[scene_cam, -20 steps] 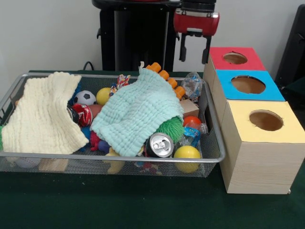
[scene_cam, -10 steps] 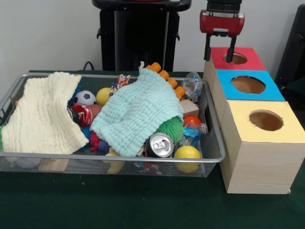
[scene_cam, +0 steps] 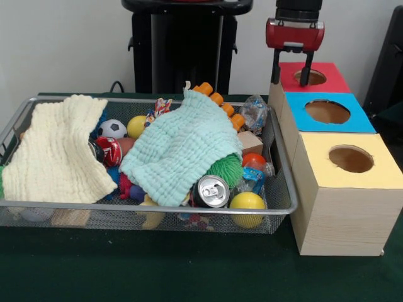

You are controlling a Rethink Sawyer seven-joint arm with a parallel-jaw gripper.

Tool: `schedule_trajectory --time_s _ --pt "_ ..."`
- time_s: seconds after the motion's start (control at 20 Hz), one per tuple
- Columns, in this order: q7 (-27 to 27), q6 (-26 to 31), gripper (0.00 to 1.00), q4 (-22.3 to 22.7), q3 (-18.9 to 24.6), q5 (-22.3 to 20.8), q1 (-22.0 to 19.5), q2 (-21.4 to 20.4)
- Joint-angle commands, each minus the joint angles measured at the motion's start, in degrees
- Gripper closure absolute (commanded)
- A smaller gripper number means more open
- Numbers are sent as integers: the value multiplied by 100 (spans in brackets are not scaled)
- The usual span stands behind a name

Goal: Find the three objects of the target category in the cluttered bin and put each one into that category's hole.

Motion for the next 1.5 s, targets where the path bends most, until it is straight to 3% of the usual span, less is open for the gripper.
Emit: schedule_trajectory --time_s 0.05,0.4,0.7,1.05,1.5 --pt "1293 -413 0 -184 -149 27 -354 271" --pt "1176 -133 0 -79 -177 -12 -409 -29" --pt "891 980 0 -325 -614 185 -104 -487" --pt "1039 50 0 -355 -583 44 -92 23" --pt "1044 -539 0 -503 -775 -23 102 686"
